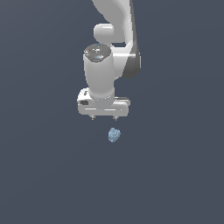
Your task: Pick up the object and move it to a goal position.
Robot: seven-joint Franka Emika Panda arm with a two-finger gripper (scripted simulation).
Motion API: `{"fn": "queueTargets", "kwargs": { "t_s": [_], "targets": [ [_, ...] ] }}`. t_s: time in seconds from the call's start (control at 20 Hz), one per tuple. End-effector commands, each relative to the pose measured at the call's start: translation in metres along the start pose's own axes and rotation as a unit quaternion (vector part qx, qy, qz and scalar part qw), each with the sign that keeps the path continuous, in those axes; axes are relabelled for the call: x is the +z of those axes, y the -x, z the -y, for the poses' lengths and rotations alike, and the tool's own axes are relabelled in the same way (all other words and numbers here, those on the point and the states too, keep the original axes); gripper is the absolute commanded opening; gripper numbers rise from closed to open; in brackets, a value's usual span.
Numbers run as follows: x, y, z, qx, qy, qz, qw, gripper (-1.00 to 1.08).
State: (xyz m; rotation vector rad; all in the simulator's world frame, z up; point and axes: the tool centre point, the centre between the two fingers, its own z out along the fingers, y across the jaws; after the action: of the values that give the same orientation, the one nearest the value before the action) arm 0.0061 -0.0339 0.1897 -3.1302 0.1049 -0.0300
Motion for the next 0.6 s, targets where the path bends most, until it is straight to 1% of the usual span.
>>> {"fn": "queueTargets", "kwargs": {
  "t_s": [0.0, 0.55],
  "targets": [
    [0.0000, 0.0000, 0.0000, 0.000, 0.000, 0.000, 1.0000, 1.00],
    [-0.0081, -0.0044, 0.0020, -0.030, 0.007, -0.003, 0.9995, 1.00]
  ]
}}
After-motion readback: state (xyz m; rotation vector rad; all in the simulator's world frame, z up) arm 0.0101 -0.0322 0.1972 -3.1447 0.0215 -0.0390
